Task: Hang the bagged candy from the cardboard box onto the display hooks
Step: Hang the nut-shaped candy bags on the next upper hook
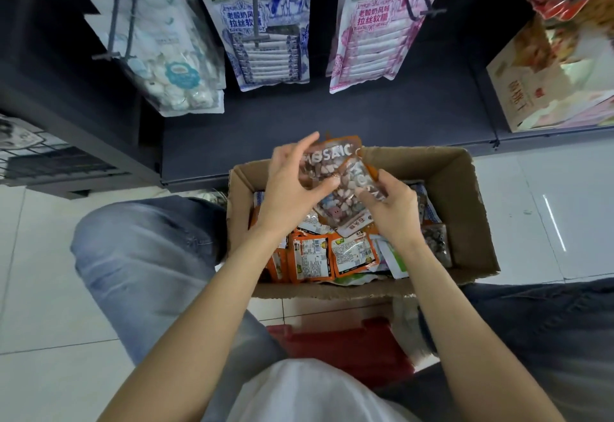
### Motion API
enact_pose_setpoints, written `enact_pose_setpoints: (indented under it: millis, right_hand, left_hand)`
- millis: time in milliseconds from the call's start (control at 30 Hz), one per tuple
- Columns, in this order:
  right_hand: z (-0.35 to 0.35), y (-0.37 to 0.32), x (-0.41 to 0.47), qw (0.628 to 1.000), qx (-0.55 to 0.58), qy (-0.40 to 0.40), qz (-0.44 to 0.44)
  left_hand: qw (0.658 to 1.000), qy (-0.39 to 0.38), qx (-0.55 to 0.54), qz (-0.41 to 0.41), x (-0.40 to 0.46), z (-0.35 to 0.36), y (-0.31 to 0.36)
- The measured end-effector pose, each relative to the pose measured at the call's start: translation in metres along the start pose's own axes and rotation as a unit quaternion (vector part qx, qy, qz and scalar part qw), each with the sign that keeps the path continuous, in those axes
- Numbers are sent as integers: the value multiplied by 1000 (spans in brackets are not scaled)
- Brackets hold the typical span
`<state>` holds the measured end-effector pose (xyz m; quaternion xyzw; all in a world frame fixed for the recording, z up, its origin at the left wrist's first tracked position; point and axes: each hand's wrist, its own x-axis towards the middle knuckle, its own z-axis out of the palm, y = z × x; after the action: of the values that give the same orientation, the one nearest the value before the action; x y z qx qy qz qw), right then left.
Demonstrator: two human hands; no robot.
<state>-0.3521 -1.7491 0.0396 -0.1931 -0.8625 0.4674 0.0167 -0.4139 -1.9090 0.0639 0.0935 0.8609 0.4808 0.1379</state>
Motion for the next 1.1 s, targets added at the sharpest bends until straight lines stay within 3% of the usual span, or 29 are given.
enact_pose_setpoints:
  millis: [100, 233, 333, 400, 633, 800, 900, 1100]
  right_hand:
    - [-22, -7, 8, 995, 50, -85, -12]
    - [-46, -17, 20, 969, -51, -201, -135]
    - [-53, -25, 24, 949, -78, -251, -175]
    - [-52, -24, 28, 944, -103, -254, -184]
    - [-44, -25, 32, 962, -102, -192, -167]
    - [-36, -44, 38, 997, 30, -36, -60]
    - [-20, -60, 38, 993, 93, 75, 19]
    - [10, -92, 29, 965, 195, 173, -13]
  left_hand:
    - [998, -24, 62, 15, 1, -17, -6]
    - [966, -124, 181, 135, 10, -35, 0]
    - [952, -234, 169, 99, 16, -45, 1]
    - [949, -249, 183, 67, 14, -39, 0]
    - [979, -166, 114, -18, 2, -23, -16]
    - [997, -40, 53, -43, 0, -24, -8]
    - [995, 77, 52, -25, 5, -30, 6]
    - [978, 207, -10, -5, 13, -49, 23]
